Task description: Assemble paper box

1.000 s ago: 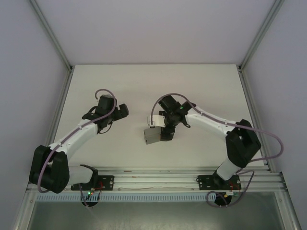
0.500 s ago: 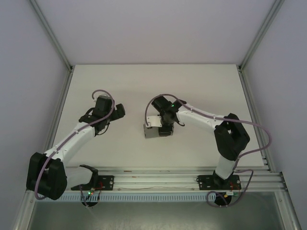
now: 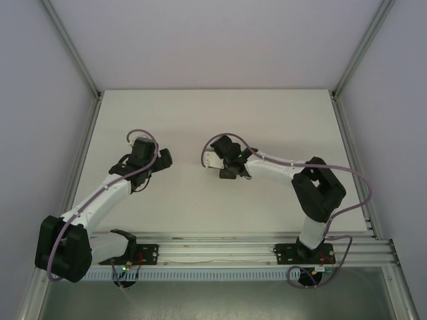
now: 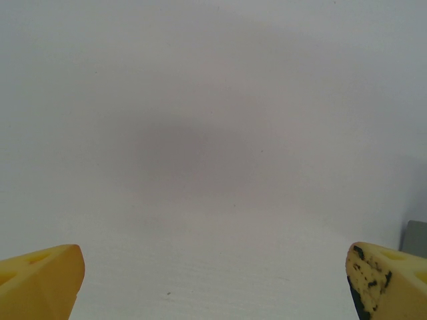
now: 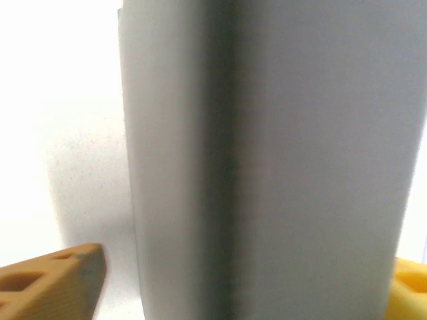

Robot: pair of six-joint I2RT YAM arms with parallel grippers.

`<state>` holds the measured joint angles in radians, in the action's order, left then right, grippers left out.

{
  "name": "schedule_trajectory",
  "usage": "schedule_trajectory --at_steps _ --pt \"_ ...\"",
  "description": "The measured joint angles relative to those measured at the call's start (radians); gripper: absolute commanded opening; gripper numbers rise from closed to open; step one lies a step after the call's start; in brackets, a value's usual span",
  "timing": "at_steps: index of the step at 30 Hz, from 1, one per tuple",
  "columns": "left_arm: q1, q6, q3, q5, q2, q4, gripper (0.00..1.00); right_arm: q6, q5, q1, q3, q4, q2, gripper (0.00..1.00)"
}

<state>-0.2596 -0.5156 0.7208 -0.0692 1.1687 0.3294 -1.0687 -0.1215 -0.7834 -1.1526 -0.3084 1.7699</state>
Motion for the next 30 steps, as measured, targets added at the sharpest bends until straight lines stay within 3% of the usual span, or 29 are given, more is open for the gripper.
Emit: schedule_trajectory --at_steps 21,27,30 --pt "0.000 0.000 -0.016 -0.003 -0.005 -0.009 1.00 0.141 0.142 -0.049 0.177 -0.096 -0.237 1.00" --pt "0.000 0.008 -0.016 -0.019 -0.033 -0.011 1.00 0.166 0.182 -0.049 0.223 -0.074 -0.389 1.00" --pt "0.005 0.032 -0.017 -0.050 -0.062 -0.033 1.00 0.249 0.163 -0.040 0.289 -0.011 -0.494 1.00"
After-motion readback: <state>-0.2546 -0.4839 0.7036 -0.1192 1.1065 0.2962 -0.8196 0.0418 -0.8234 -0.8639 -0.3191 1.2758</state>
